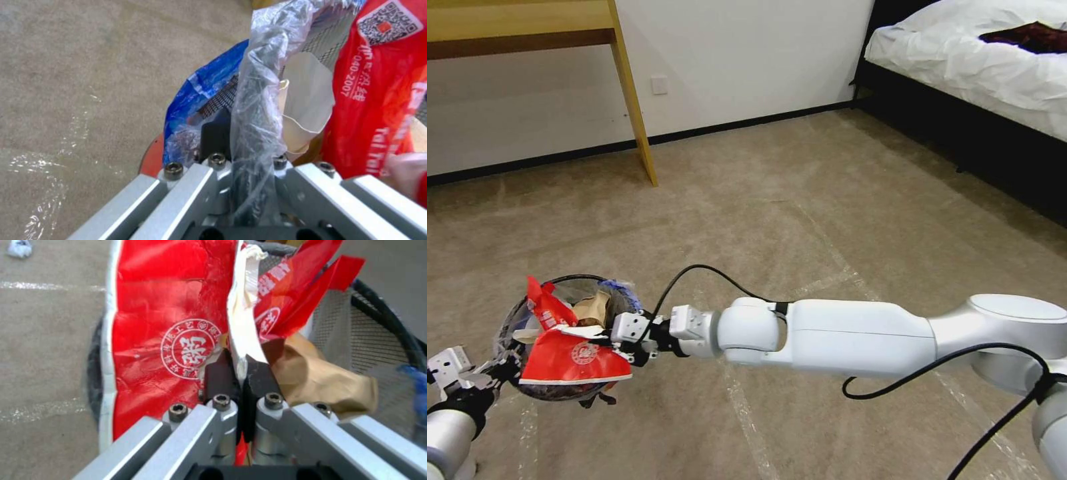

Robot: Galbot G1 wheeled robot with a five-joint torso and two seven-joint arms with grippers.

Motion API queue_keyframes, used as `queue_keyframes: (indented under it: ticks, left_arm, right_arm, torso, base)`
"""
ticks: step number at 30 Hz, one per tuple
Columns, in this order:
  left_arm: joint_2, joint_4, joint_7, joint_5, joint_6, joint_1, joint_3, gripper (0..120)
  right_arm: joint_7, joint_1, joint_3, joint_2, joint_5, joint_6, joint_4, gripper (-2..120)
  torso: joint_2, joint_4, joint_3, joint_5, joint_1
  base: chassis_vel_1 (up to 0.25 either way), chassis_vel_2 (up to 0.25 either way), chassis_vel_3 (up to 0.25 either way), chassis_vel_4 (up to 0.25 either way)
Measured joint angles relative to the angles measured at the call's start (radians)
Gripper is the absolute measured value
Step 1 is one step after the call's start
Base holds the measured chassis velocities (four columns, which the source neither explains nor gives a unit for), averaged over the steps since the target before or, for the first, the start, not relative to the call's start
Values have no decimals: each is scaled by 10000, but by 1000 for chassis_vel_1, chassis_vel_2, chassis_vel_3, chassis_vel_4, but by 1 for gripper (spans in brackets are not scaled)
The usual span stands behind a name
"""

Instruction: Pick up the trash bin and place the garbage on the floor into it.

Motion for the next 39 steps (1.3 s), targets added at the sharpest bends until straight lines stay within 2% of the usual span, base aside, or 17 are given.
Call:
queue_keyframes:
  ticks: [12,39]
  left_arm:
    - [-123,-7,48,38,-23,-37,104,1]
    - [-190,95,214,235,-67,-7,247,1]
  right_arm:
    - [-2,264,-327,525,-19,-65,-570,0]
    - [93,512,-393,561,-2,-214,-1228,0]
  torso:
    - [0,0,0,-1,0]
    - [0,0,0,0,0]
  base:
    - [0,0,0,0]
    - [0,0,0,0]
